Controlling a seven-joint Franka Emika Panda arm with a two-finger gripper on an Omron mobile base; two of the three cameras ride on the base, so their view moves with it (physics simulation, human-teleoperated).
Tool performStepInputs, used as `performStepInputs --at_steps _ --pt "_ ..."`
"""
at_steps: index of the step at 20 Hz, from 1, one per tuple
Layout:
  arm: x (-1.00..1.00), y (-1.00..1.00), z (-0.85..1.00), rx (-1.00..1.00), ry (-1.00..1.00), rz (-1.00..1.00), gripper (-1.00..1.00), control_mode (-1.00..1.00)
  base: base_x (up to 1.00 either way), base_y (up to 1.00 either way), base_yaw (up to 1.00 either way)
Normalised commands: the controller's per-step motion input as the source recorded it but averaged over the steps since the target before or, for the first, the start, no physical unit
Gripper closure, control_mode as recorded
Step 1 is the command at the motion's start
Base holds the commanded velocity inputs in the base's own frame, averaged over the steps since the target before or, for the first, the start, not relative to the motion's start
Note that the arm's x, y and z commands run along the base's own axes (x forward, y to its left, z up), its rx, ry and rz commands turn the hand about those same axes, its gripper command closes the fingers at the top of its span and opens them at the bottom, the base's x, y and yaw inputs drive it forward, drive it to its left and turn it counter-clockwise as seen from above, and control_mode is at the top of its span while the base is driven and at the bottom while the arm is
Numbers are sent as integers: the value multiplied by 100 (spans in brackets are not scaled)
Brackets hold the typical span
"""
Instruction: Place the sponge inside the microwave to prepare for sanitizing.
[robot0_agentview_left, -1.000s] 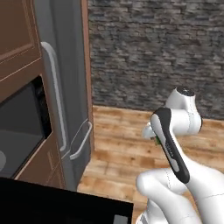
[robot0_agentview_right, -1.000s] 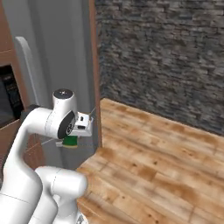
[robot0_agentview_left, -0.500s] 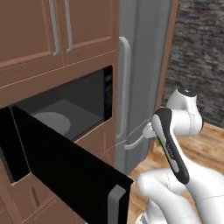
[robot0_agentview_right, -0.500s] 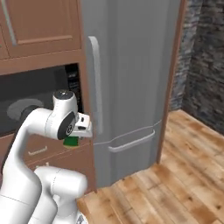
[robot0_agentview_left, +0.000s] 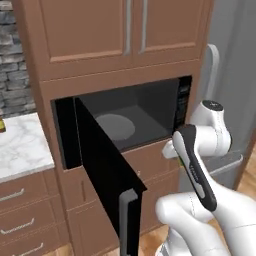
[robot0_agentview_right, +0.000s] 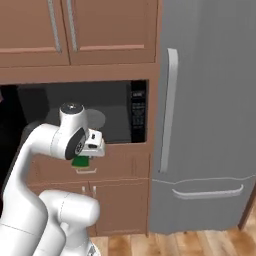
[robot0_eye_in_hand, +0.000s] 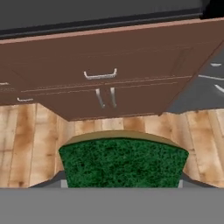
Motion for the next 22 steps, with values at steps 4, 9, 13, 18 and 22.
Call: performStepInputs --at_steps 4,9,13,18,22 --pt "0 0 0 0 0 0 100 100 55 -9 48" --pt "0 0 0 0 0 0 100 100 58 -34 27" --pt "0 0 0 0 0 0 100 100 0 -47 23" --pt "0 0 0 0 0 0 100 100 38 -40 4" --pt "0 0 0 0 0 0 100 100 58 -7 18"
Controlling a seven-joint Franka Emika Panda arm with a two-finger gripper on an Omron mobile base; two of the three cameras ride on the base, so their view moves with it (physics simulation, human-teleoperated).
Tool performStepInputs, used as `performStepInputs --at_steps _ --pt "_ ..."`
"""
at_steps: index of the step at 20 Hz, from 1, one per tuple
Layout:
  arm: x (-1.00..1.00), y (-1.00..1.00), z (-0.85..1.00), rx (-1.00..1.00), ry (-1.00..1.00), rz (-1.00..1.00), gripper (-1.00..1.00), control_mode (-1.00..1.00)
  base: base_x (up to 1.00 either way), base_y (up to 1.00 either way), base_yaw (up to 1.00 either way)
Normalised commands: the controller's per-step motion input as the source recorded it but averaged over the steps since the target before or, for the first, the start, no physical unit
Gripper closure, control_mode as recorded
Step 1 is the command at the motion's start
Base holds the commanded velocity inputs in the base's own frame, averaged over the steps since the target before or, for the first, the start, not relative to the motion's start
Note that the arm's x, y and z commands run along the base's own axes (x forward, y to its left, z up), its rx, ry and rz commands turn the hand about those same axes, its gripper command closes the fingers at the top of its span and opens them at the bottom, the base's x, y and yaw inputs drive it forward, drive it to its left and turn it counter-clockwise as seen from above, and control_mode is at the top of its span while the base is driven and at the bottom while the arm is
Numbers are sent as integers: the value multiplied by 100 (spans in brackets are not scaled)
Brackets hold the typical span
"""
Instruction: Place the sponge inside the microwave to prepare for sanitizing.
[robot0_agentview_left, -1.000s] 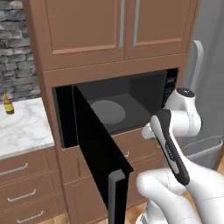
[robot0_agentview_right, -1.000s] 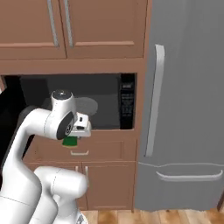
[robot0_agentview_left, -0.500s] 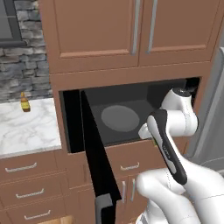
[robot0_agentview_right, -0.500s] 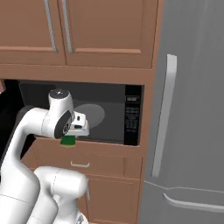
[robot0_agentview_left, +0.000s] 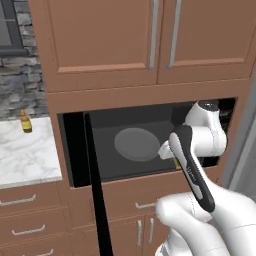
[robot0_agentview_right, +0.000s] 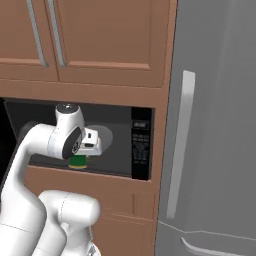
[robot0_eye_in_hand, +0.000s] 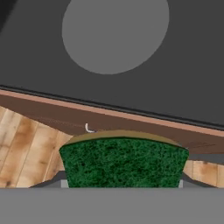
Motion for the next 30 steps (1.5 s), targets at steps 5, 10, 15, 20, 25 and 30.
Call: performStepInputs --at_steps 5,10,15,20,25,30 --pt "0 0 0 0 0 0 100 100 31 -7 25" --pt "0 0 0 0 0 0 100 100 18 0 15" --pt "0 0 0 0 0 0 100 100 14 0 2" --pt "0 0 0 0 0 0 100 100 0 0 0" --pt "0 0 0 0 0 0 100 100 0 0 0" --pt "0 0 0 0 0 0 100 100 0 0 0"
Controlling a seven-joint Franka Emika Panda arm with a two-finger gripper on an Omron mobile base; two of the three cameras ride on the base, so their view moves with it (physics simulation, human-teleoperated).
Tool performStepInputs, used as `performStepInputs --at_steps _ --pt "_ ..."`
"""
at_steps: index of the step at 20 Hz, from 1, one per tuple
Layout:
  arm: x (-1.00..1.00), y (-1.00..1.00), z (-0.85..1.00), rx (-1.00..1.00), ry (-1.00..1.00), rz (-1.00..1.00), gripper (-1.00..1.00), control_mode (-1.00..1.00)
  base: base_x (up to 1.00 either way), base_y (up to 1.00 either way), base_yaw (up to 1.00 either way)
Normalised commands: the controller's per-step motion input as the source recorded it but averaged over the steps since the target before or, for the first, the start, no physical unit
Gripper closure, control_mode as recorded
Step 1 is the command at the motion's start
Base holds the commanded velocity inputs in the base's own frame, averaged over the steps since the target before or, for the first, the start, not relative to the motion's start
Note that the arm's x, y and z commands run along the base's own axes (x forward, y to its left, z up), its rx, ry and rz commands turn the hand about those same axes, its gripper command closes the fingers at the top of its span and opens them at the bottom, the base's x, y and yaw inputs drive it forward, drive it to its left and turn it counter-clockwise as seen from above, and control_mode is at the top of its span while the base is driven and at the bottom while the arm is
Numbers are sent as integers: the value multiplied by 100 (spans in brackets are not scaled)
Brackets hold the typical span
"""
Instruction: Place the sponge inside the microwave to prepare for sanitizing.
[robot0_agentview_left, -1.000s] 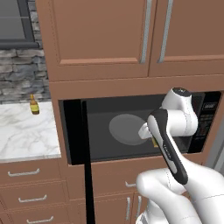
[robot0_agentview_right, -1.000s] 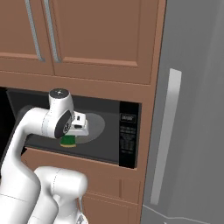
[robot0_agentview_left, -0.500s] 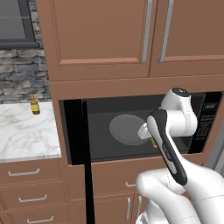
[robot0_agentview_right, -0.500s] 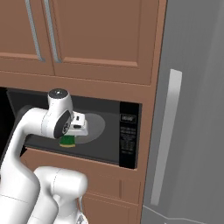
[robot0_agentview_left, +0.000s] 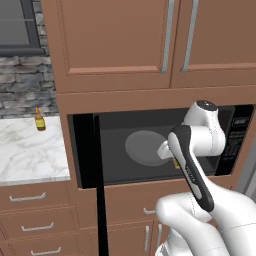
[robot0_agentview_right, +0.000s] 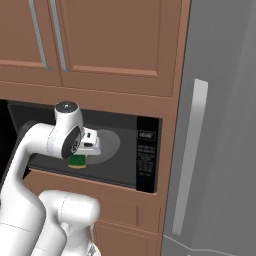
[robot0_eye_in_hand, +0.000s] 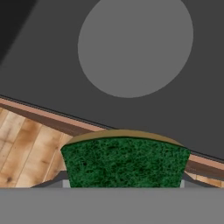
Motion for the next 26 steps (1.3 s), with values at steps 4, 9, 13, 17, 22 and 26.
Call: performStepInputs --at_steps 4,9,13,17,22,26 --pt "0 0 0 0 0 0 100 -100 0 0 0" --pt "0 0 0 0 0 0 100 -100 0 0 0" --pt "0 0 0 0 0 0 100 -100 0 0 0" --pt "-13 0 -1 0 -1 0 100 -100 0 0 0" --pt "-41 6 -12 2 -21 -11 100 -100 0 0 0" --pt "-12 23 -21 7 -29 -26 100 -100 0 0 0"
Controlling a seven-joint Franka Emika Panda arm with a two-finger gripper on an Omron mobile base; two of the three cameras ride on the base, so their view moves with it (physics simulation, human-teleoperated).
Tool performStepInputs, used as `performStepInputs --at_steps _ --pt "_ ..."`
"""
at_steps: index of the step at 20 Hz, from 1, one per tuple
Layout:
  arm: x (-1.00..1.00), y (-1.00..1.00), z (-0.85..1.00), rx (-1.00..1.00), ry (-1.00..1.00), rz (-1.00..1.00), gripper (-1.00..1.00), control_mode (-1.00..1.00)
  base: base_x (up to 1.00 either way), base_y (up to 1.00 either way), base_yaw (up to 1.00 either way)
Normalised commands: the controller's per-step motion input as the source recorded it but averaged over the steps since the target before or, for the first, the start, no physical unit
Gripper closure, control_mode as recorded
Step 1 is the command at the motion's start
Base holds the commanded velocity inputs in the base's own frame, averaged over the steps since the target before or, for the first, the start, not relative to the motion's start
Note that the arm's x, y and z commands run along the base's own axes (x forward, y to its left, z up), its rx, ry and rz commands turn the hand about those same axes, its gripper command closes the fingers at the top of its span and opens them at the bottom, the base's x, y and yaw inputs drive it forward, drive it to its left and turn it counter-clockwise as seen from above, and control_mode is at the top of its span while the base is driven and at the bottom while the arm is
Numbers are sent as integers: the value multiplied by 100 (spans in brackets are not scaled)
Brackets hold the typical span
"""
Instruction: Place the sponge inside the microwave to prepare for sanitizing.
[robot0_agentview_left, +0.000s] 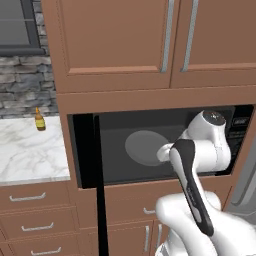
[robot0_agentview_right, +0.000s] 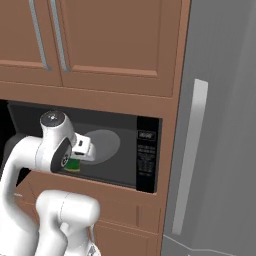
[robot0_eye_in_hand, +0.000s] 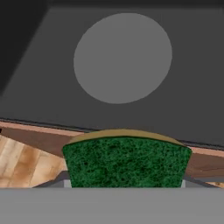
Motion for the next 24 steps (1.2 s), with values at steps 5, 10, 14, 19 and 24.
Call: performStepInputs --at_steps 5,10,14,19,24 --pt "15 25 -18 10 -15 -29 100 -100 0 0 0" --pt "24 8 0 8 1 -18 100 -100 0 0 0" --pt "20 11 -12 0 -1 -4 100 -100 0 0 0" --pt "39 13 -17 -2 -1 1 100 -100 0 0 0" --pt "50 16 -21 -6 0 6 100 -100 0 0 0"
